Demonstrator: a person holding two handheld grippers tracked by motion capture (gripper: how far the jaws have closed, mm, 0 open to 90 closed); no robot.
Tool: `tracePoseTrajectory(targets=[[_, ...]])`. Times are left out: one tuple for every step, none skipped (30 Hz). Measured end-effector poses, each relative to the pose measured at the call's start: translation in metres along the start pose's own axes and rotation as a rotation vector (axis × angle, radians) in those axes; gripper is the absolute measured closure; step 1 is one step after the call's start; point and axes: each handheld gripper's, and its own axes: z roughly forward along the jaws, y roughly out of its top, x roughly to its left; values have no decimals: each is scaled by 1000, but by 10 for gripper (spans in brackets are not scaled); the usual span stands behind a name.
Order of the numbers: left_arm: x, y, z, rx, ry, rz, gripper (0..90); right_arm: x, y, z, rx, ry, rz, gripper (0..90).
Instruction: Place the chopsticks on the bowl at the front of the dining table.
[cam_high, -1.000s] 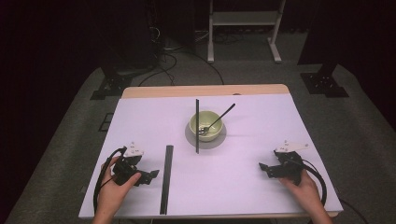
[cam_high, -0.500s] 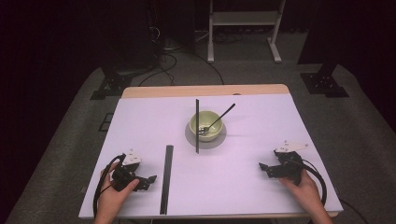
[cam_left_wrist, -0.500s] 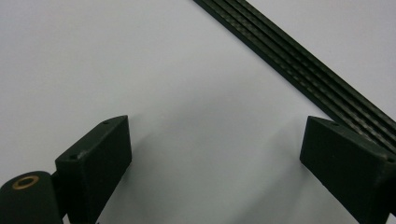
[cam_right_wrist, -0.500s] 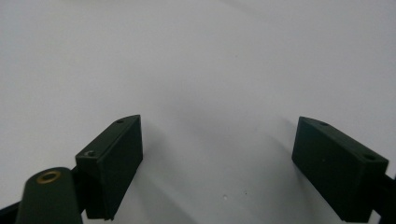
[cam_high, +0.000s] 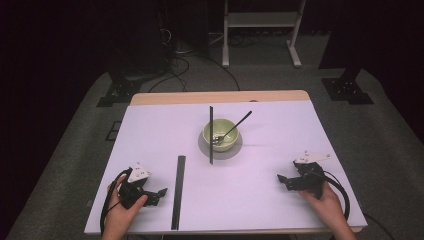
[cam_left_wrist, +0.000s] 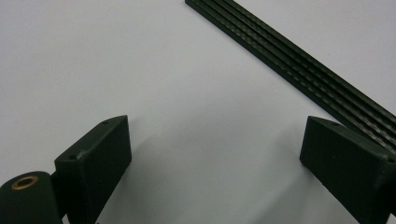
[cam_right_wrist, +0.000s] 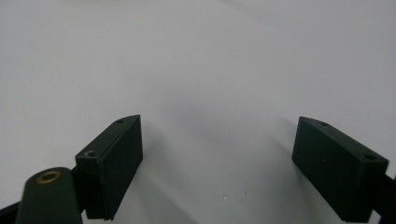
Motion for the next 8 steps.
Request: tracePoseTrajectory(targets=[[0, 0, 0, -1, 0, 0, 77, 0, 0, 0, 0, 0, 1, 150], [0, 0, 0, 0, -1, -1, 77, 0, 0, 0, 0, -1, 0, 150], [0, 0, 0, 0, -1, 0, 77, 0, 0, 0, 1, 0, 2, 150], [0, 0, 0, 0, -1, 0, 77, 0, 0, 0, 1, 0, 2, 150], [0, 0, 0, 0, -1, -1, 77, 0, 0, 0, 0, 0, 1, 150], [0, 0, 0, -1, -1, -1, 77, 0, 0, 0, 0, -1, 1, 150], [0, 0, 0, -1, -1, -1, 77, 0, 0, 0, 0, 0, 4, 150], [0, 0, 0, -1, -1, -1, 77, 0, 0, 0, 1, -1, 3, 150]])
